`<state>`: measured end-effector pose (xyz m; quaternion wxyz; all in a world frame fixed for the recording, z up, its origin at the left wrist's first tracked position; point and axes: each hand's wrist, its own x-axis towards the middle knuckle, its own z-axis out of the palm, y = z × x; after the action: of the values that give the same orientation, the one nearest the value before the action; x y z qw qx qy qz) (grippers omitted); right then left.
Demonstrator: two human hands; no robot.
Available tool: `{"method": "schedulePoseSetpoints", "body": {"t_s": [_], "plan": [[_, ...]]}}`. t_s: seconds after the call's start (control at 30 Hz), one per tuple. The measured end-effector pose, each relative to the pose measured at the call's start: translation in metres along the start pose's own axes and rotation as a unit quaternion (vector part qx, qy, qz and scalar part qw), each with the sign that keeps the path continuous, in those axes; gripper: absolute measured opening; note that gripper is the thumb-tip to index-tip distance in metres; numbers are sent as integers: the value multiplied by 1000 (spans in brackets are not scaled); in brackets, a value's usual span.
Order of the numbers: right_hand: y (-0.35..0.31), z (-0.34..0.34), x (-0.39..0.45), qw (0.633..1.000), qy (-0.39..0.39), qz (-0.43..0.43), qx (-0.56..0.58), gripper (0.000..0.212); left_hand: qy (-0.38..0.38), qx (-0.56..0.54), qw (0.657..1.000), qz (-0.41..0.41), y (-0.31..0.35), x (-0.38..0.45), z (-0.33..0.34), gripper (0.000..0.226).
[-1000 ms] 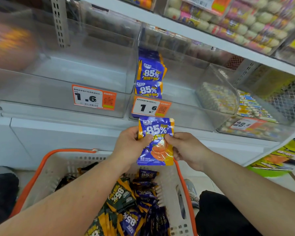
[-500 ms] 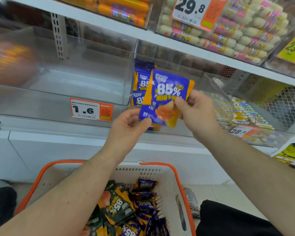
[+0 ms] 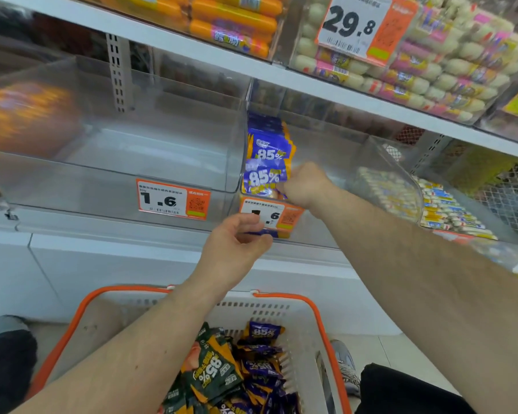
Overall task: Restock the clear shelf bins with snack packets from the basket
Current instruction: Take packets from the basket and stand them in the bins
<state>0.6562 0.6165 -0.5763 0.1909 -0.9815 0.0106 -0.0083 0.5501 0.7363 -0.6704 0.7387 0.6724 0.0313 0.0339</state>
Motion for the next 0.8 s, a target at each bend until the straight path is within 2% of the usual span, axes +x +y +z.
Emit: {"method": "schedulePoseSetpoints", "body": {"t_s": [0.07,0.17,0.2,0.23,0.27,0.3,0.33,0.37,0.4,0.43,0.5,0.53,0.57,0.6,0.63,0.7,0.8], "plan": [[-5,-5,-2,995,-61,16,-84,29,-6,17,1000,-6,-4,0,0,33],[2,-10,-1,991,-79,94,-48,31,-25,56,998,-9,-9,0,1,31],[6,-8,-3,993,-37,107,-36,29,-31,65,997,-13,-11,-1,1,31],[12,-5,-5,994,49,90,-33,26,-37,72,997,-17,-13,-1,1,31],[19,2,-8,984,173,25,-22,21,-45,80,996,-23,-16,-1,0,31],[27,8,-14,950,298,-91,-2,18,-54,92,994,-30,-20,-1,0,30],[33,15,-26,903,370,-220,7,16,-62,109,991,-39,-26,-2,0,29],[40,25,-40,862,391,-322,15,14,-66,127,988,-49,-33,-3,-1,28],[50,39,-55,843,374,-387,17,13,-69,144,985,-61,-41,-5,-2,28],[66,56,-65,842,342,-416,14,12,-72,159,982,-71,-49,-6,-3,28],[95,86,-83,878,243,-412,-8,15,-83,189,974,-91,-65,-9,-3,27],[108,98,-89,909,158,-383,-45,19,-89,205,970,-99,-71,-10,-3,26],[121,111,-91,939,41,-328,-100,20,-92,219,966,-106,-76,-11,-3,24],[133,124,-92,948,-84,-261,-164,20,-93,231,962,-112,-79,-12,-3,22],[145,139,-93,936,-191,-204,-216,19,-93,241,959,-116,-83,-12,-2,20],[163,170,-98,896,-332,-138,-260,19,-99,259,953,-122,-88,-13,-2,18],[172,210,-110,850,-412,-112,-309,28,-117,276,946,-121,-93,-15,-3,18]]}}
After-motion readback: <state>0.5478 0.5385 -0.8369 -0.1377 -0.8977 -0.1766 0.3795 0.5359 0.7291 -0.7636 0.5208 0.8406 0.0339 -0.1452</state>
